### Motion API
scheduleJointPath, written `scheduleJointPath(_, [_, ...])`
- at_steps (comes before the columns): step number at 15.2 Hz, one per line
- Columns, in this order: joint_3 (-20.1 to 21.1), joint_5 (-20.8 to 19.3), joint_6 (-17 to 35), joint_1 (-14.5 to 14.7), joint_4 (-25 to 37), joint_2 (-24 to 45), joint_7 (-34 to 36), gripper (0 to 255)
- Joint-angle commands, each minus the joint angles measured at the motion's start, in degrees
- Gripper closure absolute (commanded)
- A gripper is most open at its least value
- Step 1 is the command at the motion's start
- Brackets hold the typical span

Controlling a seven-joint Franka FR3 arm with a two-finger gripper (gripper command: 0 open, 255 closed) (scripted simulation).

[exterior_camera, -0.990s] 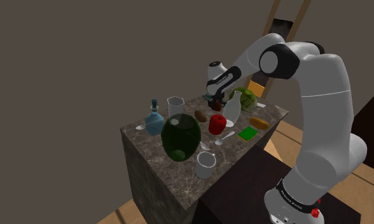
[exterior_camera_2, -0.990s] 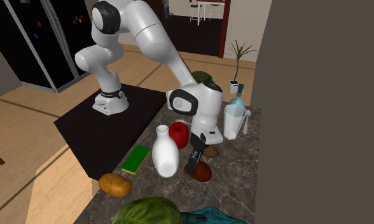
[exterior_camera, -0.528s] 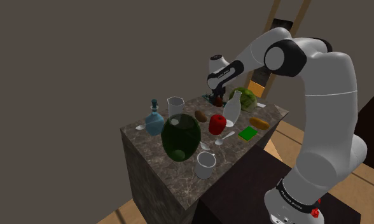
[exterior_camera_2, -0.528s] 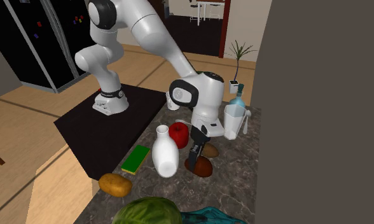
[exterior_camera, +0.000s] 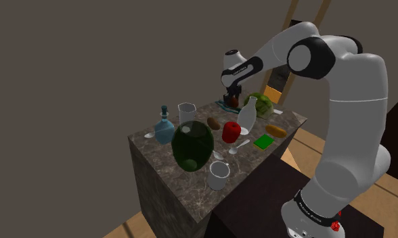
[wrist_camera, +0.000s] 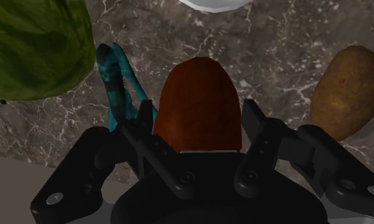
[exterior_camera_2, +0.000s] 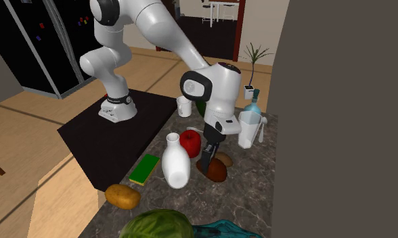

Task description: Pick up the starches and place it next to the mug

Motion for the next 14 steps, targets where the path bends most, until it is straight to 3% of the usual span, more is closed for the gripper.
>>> scheduleJointPath(1, [0.0, 0.1, -1.0, 0.0, 0.0, -1.0, -0.4, 255])
scheduleJointPath(9, [0.2, 0.7, -5.5, 0.1, 1.6, -4.1, -1.9, 255])
scheduleJointPath(14, [1.3, -1.2, -4.7, 4.2, -7.2, -10.3, 4.5, 255])
